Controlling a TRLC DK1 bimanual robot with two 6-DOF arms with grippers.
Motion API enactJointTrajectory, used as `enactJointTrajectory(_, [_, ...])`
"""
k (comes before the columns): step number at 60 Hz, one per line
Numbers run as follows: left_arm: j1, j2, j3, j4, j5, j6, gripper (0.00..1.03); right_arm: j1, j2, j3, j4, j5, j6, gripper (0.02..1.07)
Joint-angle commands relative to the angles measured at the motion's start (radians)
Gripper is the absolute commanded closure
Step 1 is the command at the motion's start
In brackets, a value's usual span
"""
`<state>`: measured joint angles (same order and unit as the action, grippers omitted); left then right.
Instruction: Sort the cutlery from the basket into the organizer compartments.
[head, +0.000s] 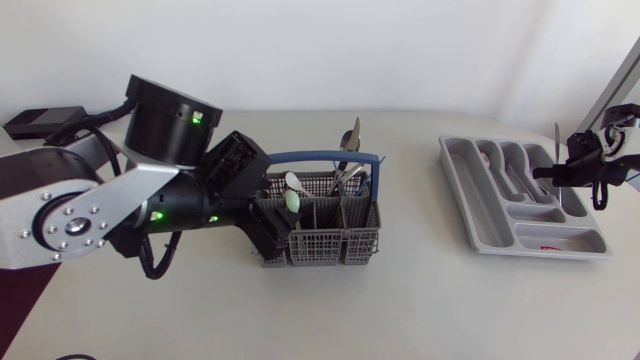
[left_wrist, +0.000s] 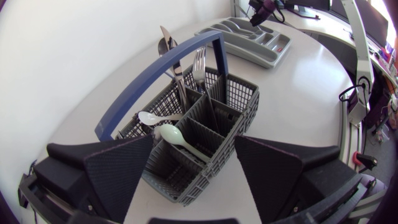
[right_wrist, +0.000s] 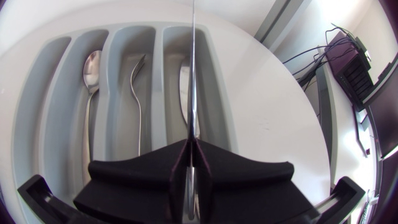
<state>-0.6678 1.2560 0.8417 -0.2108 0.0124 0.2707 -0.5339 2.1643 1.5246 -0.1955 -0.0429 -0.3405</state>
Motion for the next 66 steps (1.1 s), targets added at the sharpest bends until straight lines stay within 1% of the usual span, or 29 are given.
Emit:
enactJointTrajectory(1, [0.005,0.016,-0.030,0.010,-0.008,0.010,0.13,0.009,0.045,0.019,0.008,0.014,0.017,0.81])
enactJointTrajectory(3, [0.005,0.016,-0.030,0.010,-0.008,0.010,0.13,0.011,0.045,0.019,0.008,0.017,0.018,0.77])
enactJointTrajectory(8, [0.007,0.014,-0.029,0.008,-0.008,0.012,0.13,0.011,0.032,0.011,0.008,0.017,0.018,0.72])
enactJointTrajectory(10, [0.005,0.014,-0.029,0.008,-0.008,0.012,0.13,0.011,0.020,0.005,0.008,0.018,0.018,0.68])
enactJointTrajectory(12, [0.005,0.014,-0.029,0.008,-0.008,0.012,0.13,0.009,0.006,-0.006,0.010,0.018,0.020,0.61])
enactJointTrajectory(16, [0.004,0.014,-0.027,0.008,-0.006,0.010,0.13,0.006,-0.029,-0.027,0.014,0.018,0.018,0.55])
enactJointTrajectory(24, [-0.001,0.017,-0.030,0.010,-0.003,0.002,0.13,0.006,-0.167,-0.139,0.044,0.008,0.006,0.40])
enactJointTrajectory(27, [-0.003,0.019,-0.030,0.010,-0.003,0.002,0.13,0.009,-0.231,-0.196,0.051,-0.018,0.000,0.37])
enactJointTrajectory(39, [0.000,0.052,-0.009,0.010,0.008,-0.013,0.15,0.034,-0.483,-0.411,0.059,-0.112,-0.014,0.35])
enactJointTrajectory(48, [-0.003,0.083,0.013,0.014,0.006,-0.042,0.19,0.069,-0.655,-0.540,0.044,-0.150,-0.008,0.35])
enactJointTrajectory(58, [-0.007,0.108,0.019,0.079,-0.048,-0.080,0.21,0.124,-0.810,-0.650,0.024,-0.172,0.009,0.35])
enactJointTrajectory(61, [-0.015,0.123,0.013,0.106,-0.083,-0.082,0.21,0.140,-0.851,-0.676,0.013,-0.175,0.012,0.35])
enactJointTrajectory(66, [-0.021,0.143,0.003,0.151,-0.118,-0.079,0.21,0.163,-0.906,-0.712,-0.001,-0.176,0.017,0.35])
